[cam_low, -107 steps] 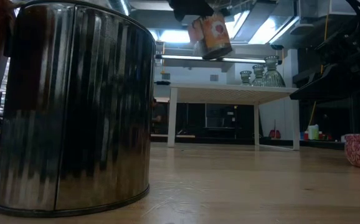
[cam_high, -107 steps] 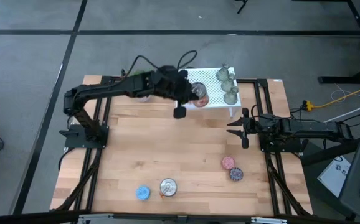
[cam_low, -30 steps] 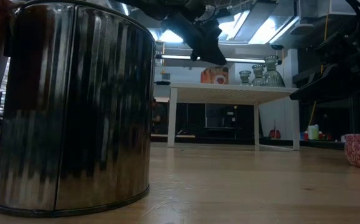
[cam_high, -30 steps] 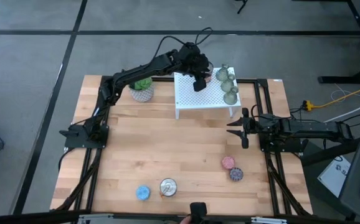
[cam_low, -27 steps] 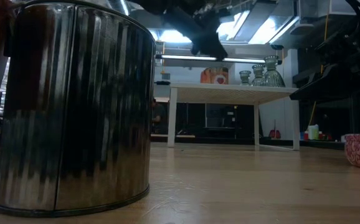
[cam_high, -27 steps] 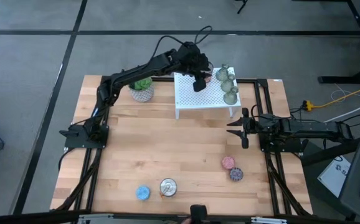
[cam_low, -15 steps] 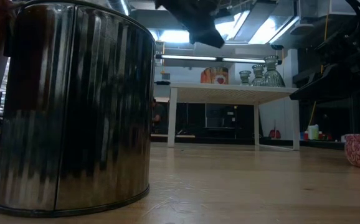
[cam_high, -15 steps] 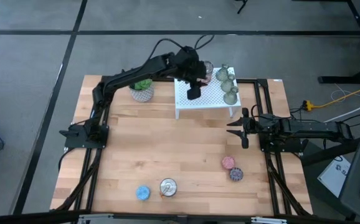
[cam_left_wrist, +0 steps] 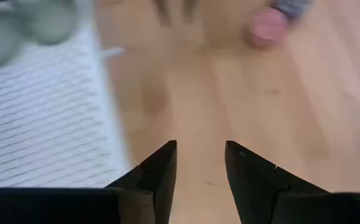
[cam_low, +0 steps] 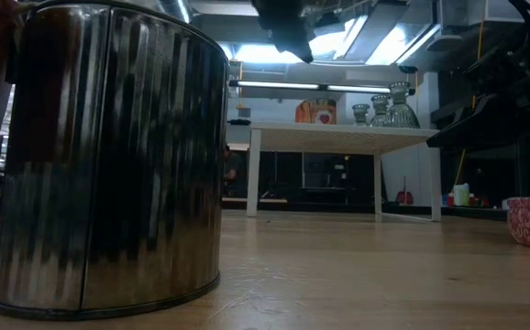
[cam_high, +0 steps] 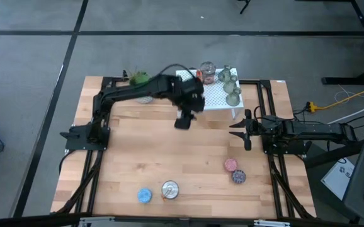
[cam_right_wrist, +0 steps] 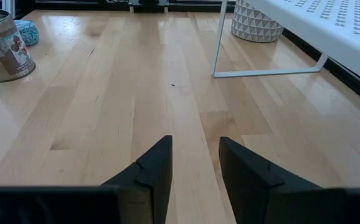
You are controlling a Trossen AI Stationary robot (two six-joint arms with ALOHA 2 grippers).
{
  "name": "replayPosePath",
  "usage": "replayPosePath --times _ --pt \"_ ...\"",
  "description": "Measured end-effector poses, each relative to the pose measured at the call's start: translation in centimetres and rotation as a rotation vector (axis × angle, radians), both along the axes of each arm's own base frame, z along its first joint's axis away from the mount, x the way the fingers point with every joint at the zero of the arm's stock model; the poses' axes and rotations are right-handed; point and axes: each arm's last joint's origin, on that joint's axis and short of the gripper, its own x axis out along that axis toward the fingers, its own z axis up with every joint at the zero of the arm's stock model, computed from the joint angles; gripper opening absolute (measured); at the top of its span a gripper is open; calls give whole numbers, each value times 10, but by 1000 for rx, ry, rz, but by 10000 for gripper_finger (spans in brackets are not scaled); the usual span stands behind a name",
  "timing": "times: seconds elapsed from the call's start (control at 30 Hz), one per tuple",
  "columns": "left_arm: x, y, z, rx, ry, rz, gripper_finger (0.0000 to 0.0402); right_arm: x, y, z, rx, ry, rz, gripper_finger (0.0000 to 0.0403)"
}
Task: Pick & Place candle stick holders
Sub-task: Put the silver scented candle on the shelf aligned with the other silver scented candle
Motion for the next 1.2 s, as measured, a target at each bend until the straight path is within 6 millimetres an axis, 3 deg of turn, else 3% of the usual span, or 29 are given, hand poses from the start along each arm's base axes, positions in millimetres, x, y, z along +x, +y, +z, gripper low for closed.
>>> replayPosePath --times 0.4,0.73,0.93,1.1,1.2 --pt "-12 -129 -7 -27 154 -273 132 0 0 0 0 0 0 135" --pt "-46 -237 -7 -115 201 -303 132 0 0 0 0 0 0 135" --pt "-71 -286 -11 -67 192 -214 132 0 0 0 0 0 0 135" --pt "-92 -318 -29 0 219 -244 132 0 0 0 0 0 1 135" --pt "-95 -329 -44 22 192 -239 132 0 0 0 0 0 1 135"
